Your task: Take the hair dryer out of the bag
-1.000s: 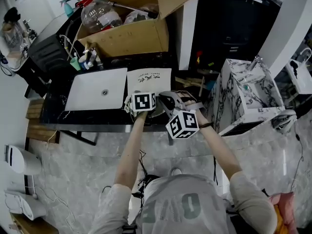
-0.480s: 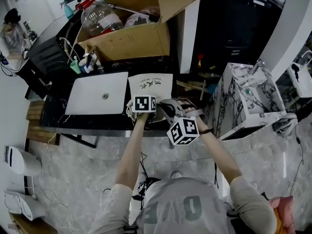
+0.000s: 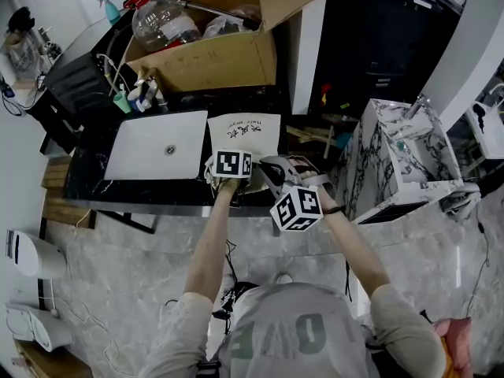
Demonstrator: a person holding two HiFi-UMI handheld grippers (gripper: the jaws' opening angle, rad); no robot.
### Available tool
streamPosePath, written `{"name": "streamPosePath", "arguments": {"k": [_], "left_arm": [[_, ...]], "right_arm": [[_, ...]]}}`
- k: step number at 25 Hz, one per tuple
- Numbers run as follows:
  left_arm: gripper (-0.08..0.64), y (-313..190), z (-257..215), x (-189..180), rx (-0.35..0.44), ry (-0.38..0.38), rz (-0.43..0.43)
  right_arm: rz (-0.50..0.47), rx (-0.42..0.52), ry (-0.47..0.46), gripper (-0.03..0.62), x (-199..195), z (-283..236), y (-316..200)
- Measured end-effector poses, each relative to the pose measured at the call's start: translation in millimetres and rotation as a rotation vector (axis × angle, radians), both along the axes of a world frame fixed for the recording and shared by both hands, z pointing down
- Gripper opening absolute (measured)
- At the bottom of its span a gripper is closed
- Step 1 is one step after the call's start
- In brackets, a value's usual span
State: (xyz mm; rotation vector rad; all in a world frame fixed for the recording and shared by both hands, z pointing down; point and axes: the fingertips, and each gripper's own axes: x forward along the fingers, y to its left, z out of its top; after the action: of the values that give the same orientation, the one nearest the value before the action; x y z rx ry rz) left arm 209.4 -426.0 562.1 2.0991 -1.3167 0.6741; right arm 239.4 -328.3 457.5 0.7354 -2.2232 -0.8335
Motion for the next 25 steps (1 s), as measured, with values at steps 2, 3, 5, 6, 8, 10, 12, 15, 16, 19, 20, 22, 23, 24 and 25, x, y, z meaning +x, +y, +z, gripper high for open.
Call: {"name": "streamPosePath", "arguments": {"k": [2, 3, 5, 6, 8, 10, 12, 15, 16, 19, 20, 22, 23, 24, 25], "left_arm": [[0.287, 1, 0, 0, -0.008, 0.012, -0.001], [0.284, 1, 0, 0, -0.011, 0.015, -0.003], [0.282, 3, -1, -2, -0.012, 0.011, -0.007], [0.281, 3, -3, -2, -0.01, 0.007, -0.008], [0.279, 5, -5, -1, -0.007, 0.006, -0.007], [0.279, 8, -6, 0, -0.006, 0.005, -0.005], [0.279, 12, -8, -2, -0.008, 0.004, -0.006], [0.279, 20, -13, -1, -0.001, 0.013, -0.003], [0.279, 23, -16, 0, 0.005, 0.018, 0.001], [0.278, 34, -23, 3, 0.028, 0.033, 0.006], [0.279, 38, -26, 3, 0.036, 0.033, 0.007], [0.279, 47, -31, 2, 0.052, 0.033, 0.006], [0.278, 51, -34, 2, 0.059, 0.037, 0.005], [0.279, 57, -36, 1, 0.064, 0.043, 0.003], [0.278, 63, -37, 1, 0.067, 0.05, 0.002]], "right_arm": [[0.007, -0.003, -0.006, 0.046, -1, 0, 1], [0.008, -0.002, -0.007, 0.046, -2, -1, 1], [0.01, 0.0, -0.012, 0.046, -3, -3, 0], [0.012, 0.0, -0.016, 0.046, -3, -4, -1], [0.017, -0.001, -0.023, 0.046, -1, -5, -1], [0.023, 0.003, -0.023, 0.046, 0, -5, -1], [0.029, 0.012, -0.022, 0.044, -1, -5, -1], [0.04, 0.025, -0.026, 0.044, -2, -8, -2], [0.045, 0.028, -0.028, 0.044, -2, -9, -3], [0.055, 0.034, -0.03, 0.044, -1, -12, -4], [0.056, 0.036, -0.029, 0.044, -1, -12, -5], [0.054, 0.039, -0.023, 0.044, -2, -12, -4], [0.053, 0.04, -0.019, 0.044, -2, -13, -3], [0.053, 0.042, -0.015, 0.044, -3, -13, -3], [0.054, 0.045, -0.012, 0.044, -3, -14, -2]]}}
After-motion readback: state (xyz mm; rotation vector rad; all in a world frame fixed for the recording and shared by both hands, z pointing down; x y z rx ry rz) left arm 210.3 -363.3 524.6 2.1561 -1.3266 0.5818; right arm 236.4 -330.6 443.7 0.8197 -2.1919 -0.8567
